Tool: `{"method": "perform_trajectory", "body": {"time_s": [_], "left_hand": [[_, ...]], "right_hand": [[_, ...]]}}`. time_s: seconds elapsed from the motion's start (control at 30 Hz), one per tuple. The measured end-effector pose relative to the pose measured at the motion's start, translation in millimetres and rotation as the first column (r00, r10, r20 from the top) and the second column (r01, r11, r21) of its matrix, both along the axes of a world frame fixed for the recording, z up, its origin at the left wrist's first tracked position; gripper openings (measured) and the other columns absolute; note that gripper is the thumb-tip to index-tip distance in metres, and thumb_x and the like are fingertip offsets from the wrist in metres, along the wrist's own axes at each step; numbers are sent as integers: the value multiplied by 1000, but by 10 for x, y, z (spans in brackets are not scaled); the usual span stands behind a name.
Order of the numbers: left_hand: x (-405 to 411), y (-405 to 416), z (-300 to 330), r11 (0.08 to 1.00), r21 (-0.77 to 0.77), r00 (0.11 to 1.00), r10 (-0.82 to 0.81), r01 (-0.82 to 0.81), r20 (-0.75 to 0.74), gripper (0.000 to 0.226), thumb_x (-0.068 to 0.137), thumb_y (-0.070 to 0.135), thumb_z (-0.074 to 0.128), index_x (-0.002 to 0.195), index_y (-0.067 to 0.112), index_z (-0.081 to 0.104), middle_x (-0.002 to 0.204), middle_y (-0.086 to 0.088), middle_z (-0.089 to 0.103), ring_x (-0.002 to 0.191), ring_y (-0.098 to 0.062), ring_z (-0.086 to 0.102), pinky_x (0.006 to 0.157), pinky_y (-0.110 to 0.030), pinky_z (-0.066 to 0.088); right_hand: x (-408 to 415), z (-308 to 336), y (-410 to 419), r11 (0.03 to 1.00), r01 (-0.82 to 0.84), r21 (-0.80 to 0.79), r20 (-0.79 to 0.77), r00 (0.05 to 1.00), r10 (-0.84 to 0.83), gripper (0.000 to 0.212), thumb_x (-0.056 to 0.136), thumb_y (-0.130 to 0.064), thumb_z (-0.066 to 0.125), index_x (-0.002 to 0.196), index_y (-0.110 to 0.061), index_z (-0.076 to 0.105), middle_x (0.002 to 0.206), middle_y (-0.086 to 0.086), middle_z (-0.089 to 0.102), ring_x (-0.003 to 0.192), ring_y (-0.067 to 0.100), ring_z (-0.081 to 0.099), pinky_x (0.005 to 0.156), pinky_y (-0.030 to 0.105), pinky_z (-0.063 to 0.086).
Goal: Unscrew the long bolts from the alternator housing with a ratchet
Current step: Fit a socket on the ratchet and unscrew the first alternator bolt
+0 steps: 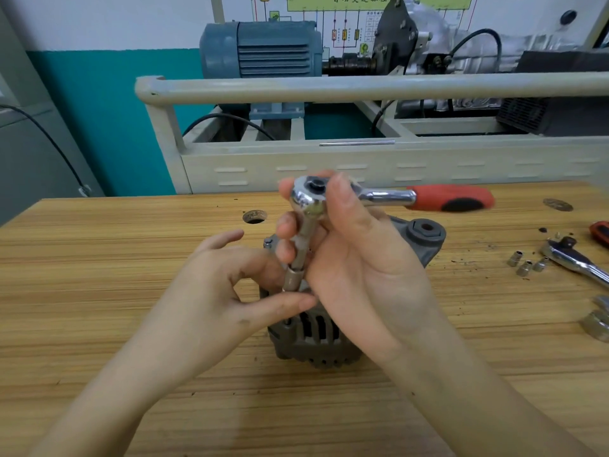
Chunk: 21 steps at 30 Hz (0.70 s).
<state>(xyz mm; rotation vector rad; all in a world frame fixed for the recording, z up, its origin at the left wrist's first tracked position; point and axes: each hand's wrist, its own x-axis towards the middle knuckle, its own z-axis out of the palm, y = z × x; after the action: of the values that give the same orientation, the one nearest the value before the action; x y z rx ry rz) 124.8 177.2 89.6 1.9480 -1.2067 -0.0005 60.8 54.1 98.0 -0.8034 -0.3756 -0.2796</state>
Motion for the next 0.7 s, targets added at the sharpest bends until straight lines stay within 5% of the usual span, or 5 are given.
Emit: {"method": "perform_trajectory", "body": {"time_s": [0.1, 0.2, 0.37, 0.6, 0.7], "left_hand": [[17, 1, 2, 1000, 7, 999, -26, 26, 24, 39, 55, 59, 56, 62, 21, 67, 99, 16, 62, 82, 34, 42, 90, 7, 18], [72, 60, 21, 996, 27, 996, -85, 84, 29, 38, 62, 57, 55, 74, 25, 71, 99, 20, 65, 97, 20, 50, 103, -13, 26], [91, 94, 55, 994, 34, 993, -109, 108, 41, 35, 66, 55, 54, 89, 32, 66, 93, 24, 68, 99, 13, 55, 104, -27, 31], [44, 50, 37, 1000, 2, 991, -1, 1, 132, 37, 61, 58, 55, 89, 34, 62, 85, 21, 67, 90, 18, 53, 104, -8, 20], [37, 65, 35, 1000, 3, 996, -18, 18, 90, 36, 61, 57, 55, 77, 28, 70, 89, 23, 67, 92, 24, 49, 99, -15, 30]], "right_hand": [[8, -2, -4, 1000, -2, -8, -19, 1000, 2, 25, 73, -32, 64, 87, -12, 64, 83, -1, 68, 68, 9, 62, 61, 21, 50], [30, -8, -3, 999, -52, 17, -61, 997, 53, 26, 74, -38, 55, 83, -17, 68, 81, -2, 70, 64, 8, 62, 61, 20, 51], [20, 11, 19, 999, -32, -4, -65, 997, 32, 27, 71, -39, 55, 82, -17, 67, 79, -4, 69, 66, 7, 62, 60, 18, 49], [5, 16, -13, 1000, 11, -22, -58, 998, -12, 30, 69, -31, 68, 87, -8, 62, 73, -2, 64, 65, 8, 59, 58, 20, 50], [14, 19, 14, 999, -35, -17, -66, 997, 34, 25, 72, -36, 59, 82, -14, 66, 77, -2, 68, 64, 8, 61, 60, 19, 50]]}}
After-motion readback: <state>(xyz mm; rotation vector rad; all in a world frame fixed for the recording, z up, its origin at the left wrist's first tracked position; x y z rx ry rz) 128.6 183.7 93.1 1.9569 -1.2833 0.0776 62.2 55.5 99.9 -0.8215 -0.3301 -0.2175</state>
